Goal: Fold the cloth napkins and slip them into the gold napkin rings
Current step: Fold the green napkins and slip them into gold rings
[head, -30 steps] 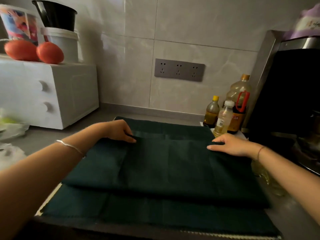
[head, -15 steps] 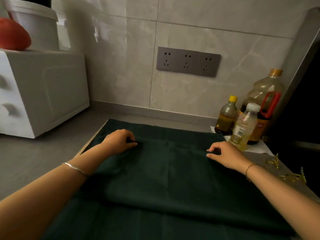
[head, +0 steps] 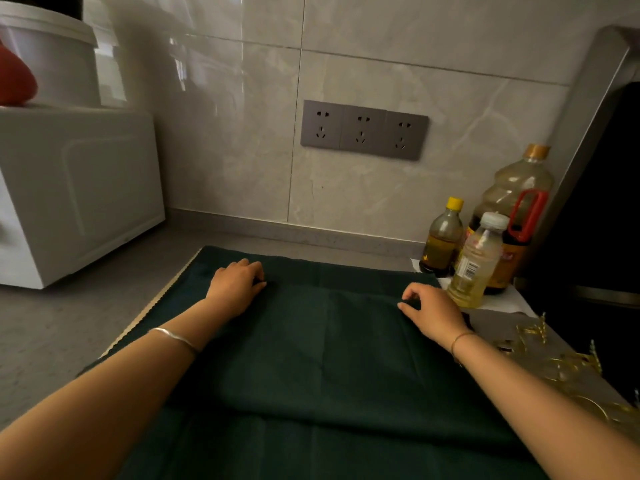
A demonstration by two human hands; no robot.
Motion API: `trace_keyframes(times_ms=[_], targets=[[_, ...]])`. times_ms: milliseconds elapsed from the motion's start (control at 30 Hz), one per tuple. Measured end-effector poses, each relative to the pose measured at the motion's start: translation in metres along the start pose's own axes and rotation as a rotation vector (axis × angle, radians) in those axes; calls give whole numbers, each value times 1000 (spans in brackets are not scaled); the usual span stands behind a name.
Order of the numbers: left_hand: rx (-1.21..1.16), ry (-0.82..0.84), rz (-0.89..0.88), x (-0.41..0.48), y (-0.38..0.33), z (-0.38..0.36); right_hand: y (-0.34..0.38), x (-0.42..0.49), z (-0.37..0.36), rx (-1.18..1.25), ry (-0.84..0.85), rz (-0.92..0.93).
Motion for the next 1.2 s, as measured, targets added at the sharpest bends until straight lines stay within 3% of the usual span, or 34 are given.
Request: trace_keyframes(times_ms=[100,200,333,433,633,900,1000,1133,1200], targets=[[-14,-48,11,-13,-5,7,9,-7,9,-118,-43,60],[-106,61,-180,-56,-21,25,44,-32,31,75,-82,154],[-100,392,-425,-151,-30,34,109,-100,39,266,163,320],[50,419,-461,-188,-24,30,136,-135,22,201,341,412],[367,225,-412,-191,-25,24,152,-142,3,47,313,457],[416,166,-377,-236,-25,42,164,-174,24,-23,336,506],[441,265,-355,-257,-20,37,171,-194,22,-9,386,504],[208,437,-225,-267,-17,38,180,-197,29,69,329,422],[44,406,-146,-257,-25,44,190,-183,33,100,228,376]])
Point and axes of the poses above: each hand's wrist, its own x-axis towards the middle knuckle, its own z-axis out of the back of the hand, y = z × x, the point moved 7 cm from there along x, towards the middle knuckle, and after that the axes turned 14 degrees about z, right-handed, at the moved point
